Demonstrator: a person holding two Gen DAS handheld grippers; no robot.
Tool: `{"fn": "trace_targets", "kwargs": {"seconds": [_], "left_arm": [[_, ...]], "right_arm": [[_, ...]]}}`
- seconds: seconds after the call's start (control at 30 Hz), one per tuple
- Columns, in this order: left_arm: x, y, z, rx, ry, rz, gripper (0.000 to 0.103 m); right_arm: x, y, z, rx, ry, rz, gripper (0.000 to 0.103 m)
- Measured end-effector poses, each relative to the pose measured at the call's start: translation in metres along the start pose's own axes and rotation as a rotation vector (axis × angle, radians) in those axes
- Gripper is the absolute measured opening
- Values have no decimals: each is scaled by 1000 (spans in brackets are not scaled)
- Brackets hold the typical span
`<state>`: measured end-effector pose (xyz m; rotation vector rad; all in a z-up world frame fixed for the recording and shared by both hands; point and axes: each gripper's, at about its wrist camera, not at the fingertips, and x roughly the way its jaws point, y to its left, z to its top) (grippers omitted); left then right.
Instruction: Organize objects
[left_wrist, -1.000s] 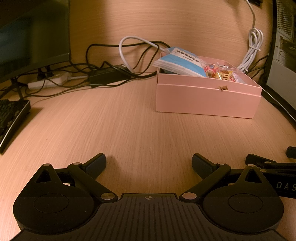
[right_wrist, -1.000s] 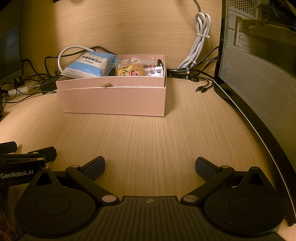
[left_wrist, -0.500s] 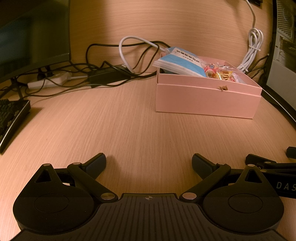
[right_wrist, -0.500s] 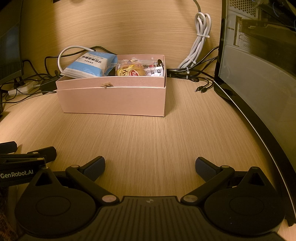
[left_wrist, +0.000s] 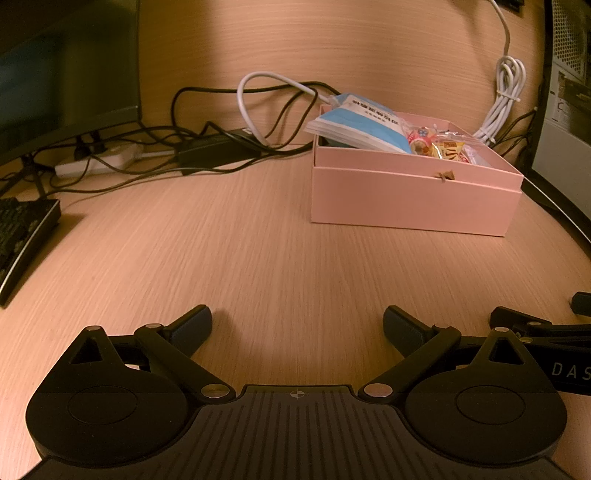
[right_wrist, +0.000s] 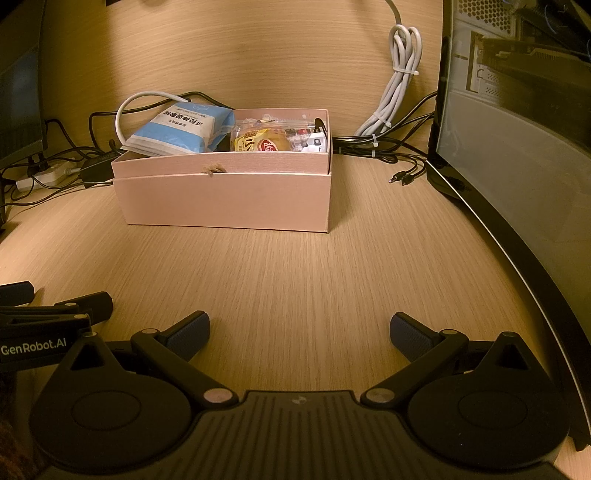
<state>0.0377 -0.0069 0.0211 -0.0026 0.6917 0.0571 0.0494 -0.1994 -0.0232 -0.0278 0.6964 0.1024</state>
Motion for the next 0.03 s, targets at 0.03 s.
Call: {"fn": "trace_targets", "kwargs": {"seconds": [0.03], "left_arm": [[0,0,0,0,0,-1,102]], "right_arm": [[0,0,0,0,0,0,103]]}}
